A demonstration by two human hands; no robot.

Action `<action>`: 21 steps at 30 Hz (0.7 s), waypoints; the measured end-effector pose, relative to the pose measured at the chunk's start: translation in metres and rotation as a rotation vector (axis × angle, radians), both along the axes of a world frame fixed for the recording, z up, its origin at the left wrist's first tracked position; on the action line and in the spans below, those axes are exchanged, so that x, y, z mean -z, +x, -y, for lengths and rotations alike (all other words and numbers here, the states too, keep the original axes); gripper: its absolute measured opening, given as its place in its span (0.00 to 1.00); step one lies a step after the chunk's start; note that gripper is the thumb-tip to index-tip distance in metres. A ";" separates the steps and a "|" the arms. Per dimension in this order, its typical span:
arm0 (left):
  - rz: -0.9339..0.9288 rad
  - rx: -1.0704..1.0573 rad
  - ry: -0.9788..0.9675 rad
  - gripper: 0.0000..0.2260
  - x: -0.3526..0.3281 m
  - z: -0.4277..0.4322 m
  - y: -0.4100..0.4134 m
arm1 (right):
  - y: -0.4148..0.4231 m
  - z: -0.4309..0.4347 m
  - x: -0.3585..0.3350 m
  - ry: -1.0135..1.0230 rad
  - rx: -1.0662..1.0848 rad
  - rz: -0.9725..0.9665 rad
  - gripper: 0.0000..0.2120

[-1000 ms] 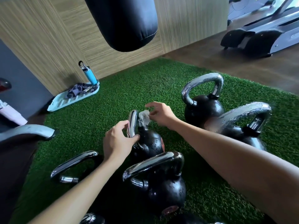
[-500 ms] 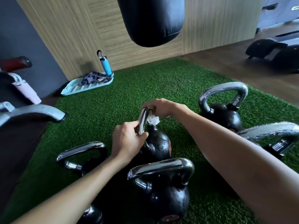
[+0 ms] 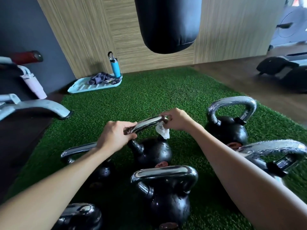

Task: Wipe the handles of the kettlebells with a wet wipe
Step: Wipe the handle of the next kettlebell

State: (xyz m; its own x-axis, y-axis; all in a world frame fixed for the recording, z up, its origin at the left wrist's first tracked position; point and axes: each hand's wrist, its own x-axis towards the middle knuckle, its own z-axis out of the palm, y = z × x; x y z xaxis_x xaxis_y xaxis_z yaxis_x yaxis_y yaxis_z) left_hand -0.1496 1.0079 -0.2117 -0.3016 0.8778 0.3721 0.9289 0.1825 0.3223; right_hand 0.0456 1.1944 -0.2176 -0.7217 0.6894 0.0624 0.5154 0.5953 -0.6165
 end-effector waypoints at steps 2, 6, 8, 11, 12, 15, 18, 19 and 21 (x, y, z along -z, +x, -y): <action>0.006 -0.012 -0.004 0.24 0.001 -0.002 -0.003 | 0.000 0.006 0.002 -0.031 0.044 -0.031 0.27; 0.005 -0.040 -0.028 0.21 -0.006 -0.008 -0.009 | 0.003 0.015 0.010 -0.119 0.108 -0.095 0.28; -0.009 -0.045 -0.043 0.20 -0.009 -0.010 -0.012 | 0.004 0.022 0.013 -0.165 0.117 -0.126 0.29; 0.010 -0.008 -0.066 0.21 -0.012 -0.008 -0.021 | 0.008 0.031 0.012 -0.195 0.132 -0.141 0.29; 0.040 0.026 -0.061 0.22 -0.011 -0.007 -0.023 | 0.010 0.033 0.009 -0.194 0.131 -0.124 0.28; 0.072 0.095 -0.027 0.25 -0.006 -0.004 -0.023 | 0.019 0.034 -0.002 -0.182 0.097 -0.054 0.29; 0.029 0.102 -0.030 0.24 -0.005 0.000 -0.015 | 0.035 0.036 -0.013 -0.133 0.089 0.005 0.30; -0.004 0.097 -0.027 0.23 -0.007 0.001 -0.012 | 0.041 0.037 -0.016 -0.119 0.099 0.018 0.29; -0.063 0.104 -0.004 0.18 -0.015 -0.003 -0.001 | 0.055 0.036 -0.026 -0.094 0.160 0.014 0.24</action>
